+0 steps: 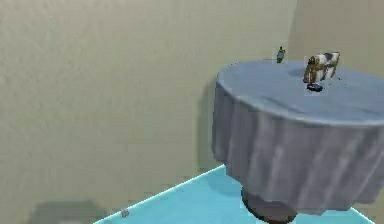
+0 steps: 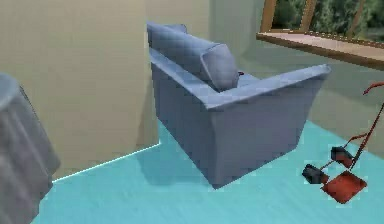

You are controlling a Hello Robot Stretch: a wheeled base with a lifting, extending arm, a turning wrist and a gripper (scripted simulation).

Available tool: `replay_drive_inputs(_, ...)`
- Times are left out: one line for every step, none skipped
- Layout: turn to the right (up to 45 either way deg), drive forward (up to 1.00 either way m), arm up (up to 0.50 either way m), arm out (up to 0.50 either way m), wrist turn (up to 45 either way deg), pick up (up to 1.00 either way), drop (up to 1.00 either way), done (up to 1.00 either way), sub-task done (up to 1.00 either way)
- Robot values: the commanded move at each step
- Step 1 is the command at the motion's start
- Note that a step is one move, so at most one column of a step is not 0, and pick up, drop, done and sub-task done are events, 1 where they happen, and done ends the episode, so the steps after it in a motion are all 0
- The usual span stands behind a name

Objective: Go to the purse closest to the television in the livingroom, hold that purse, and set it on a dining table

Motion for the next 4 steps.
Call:
replay_drive_inputs(45.0, 0.0, 0.0, 0.0, 0.0, 0.0, 0.0, 0.0, 0.0)
replay_drive_inputs(18.0, 0.0, 0.0, 0.0, 0.0, 0.0, 0.0, 0.0, 0.0)
replay_drive_inputs(0.0, 0.55, 0.0, 0.0, 0.0, 0.0, 0.0, 0.0, 0.0)
replay_drive_inputs(45.0, 0.0, 0.0, 0.0, 0.0, 0.0, 0.0, 0.0, 0.0)
